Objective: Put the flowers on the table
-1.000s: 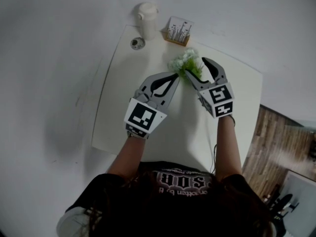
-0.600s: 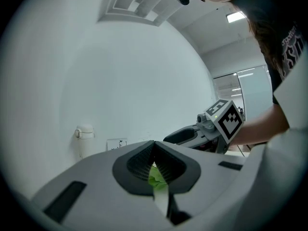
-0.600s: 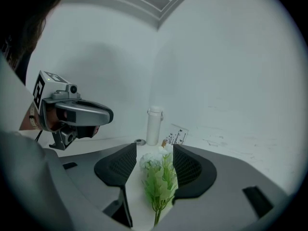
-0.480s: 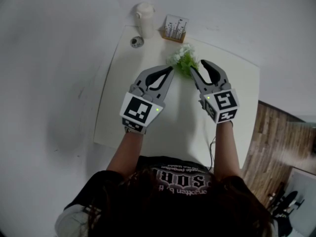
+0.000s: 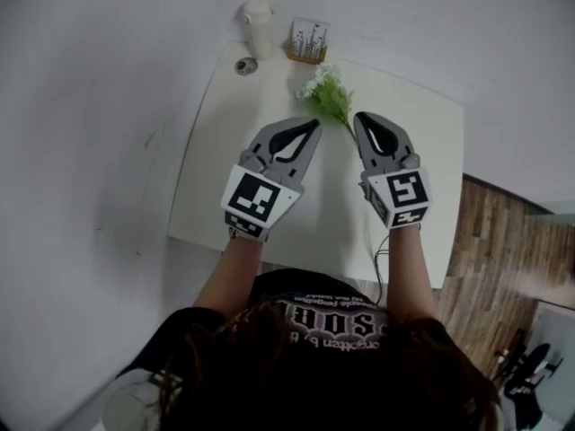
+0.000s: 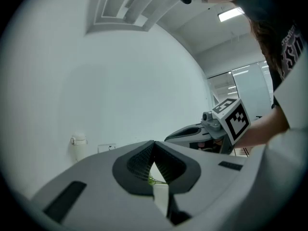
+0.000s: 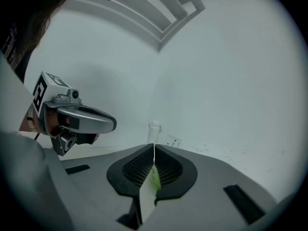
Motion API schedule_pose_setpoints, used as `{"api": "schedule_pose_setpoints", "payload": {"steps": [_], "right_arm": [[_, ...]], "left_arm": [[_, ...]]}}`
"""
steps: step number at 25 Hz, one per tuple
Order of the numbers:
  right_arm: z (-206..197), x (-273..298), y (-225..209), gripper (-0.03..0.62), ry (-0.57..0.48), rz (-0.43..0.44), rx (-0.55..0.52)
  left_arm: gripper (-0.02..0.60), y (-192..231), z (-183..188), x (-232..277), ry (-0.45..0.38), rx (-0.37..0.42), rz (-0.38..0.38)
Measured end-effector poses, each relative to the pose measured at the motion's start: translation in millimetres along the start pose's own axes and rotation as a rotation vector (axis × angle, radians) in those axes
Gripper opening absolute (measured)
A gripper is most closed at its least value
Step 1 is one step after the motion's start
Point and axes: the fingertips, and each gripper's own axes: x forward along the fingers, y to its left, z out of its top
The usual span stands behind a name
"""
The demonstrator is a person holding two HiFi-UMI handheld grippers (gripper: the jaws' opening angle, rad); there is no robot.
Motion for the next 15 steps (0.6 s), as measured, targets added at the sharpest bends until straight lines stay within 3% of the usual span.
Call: {"api": "schedule_pose_setpoints", "payload": {"steps": [5,15], "right_arm": [[10,-36,21,0.031,-0.026,0.030,-0.037],[22,-117,41,0.031,-0.090,0.049,0.012]], "left_arm": [[0.000,-26,10,-18,-0.018,0.005,0.027],[0.000,-86,23,-67,-0.025,0.036,0.088]]}}
